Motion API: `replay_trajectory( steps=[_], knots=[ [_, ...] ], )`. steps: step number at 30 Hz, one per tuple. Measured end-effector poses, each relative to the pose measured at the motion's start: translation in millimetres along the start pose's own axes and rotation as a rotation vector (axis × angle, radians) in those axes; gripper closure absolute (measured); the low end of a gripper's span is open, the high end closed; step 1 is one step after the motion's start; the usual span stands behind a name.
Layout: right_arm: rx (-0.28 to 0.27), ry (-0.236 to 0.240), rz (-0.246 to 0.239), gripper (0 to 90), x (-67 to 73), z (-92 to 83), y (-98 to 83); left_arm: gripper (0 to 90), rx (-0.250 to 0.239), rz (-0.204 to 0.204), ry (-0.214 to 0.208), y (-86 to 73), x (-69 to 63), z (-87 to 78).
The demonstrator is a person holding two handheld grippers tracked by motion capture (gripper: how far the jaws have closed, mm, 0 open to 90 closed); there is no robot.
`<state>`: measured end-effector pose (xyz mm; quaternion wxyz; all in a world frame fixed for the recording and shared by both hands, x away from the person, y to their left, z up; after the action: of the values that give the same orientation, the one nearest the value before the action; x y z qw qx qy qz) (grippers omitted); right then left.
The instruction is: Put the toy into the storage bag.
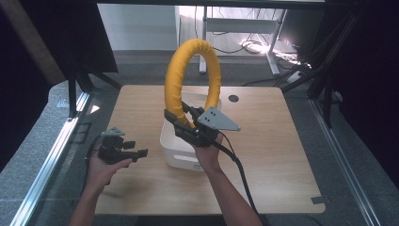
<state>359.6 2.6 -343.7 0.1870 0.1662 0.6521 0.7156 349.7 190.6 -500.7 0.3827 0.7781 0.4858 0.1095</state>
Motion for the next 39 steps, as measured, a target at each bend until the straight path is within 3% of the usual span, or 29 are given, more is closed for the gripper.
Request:
replay_trajectory(
  steps=[8,13,17,21,22,29,33,39],
  knots=[
    [0.006,0.006,0.007,50.9,1.4,2.5,-2.7,28.4,0.001,0.006,0.003,2.9,-0.4,-1.7],
    [0.008,0.001,0.004,50.9,0.7,3.0,-4.2,28.3,-0.021,0.015,0.008,17.2,-0.4,-13.4],
    [0.009,-0.003,0.006,50.9,0.1,3.2,-5.6,27.8,-0.055,0.033,0.01,39.8,-3.0,-30.3],
    [0.01,-0.004,0.011,50.9,0.3,4.7,-8.0,28.0,-0.122,0.016,-0.047,78.4,-11.5,-58.7],
    [0.01,-0.004,0.011,50.9,0.3,4.7,-8.0,27.9,-0.122,0.016,-0.047,78.4,-11.5,-58.7],
    [0.008,-0.004,0.016,50.9,1.6,5.8,-9.7,27.9,-0.164,0.012,-0.089,129.0,-22.7,-91.1],
    [0.012,-0.006,0.015,50.8,1.6,6.8,-12.0,27.8,-0.168,0.039,-0.075,149.7,-29.9,-100.1],
    [0.017,-0.009,0.024,50.9,1.6,7.3,-14.8,27.2,-0.155,0.062,-0.139,170.0,-45.7,-104.2]
  ],
)
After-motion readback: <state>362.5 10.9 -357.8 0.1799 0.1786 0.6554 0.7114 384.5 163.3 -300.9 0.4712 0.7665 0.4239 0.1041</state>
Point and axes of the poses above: each handheld gripper's, and its own axes: z roughly forward along the jaws, y roughly out of its top, x roughly to its left, the point moved 8 cm from there along z, roughly forward along the jaws, and after that the axes turned 6 degrees about y, right-handed, at the moved point
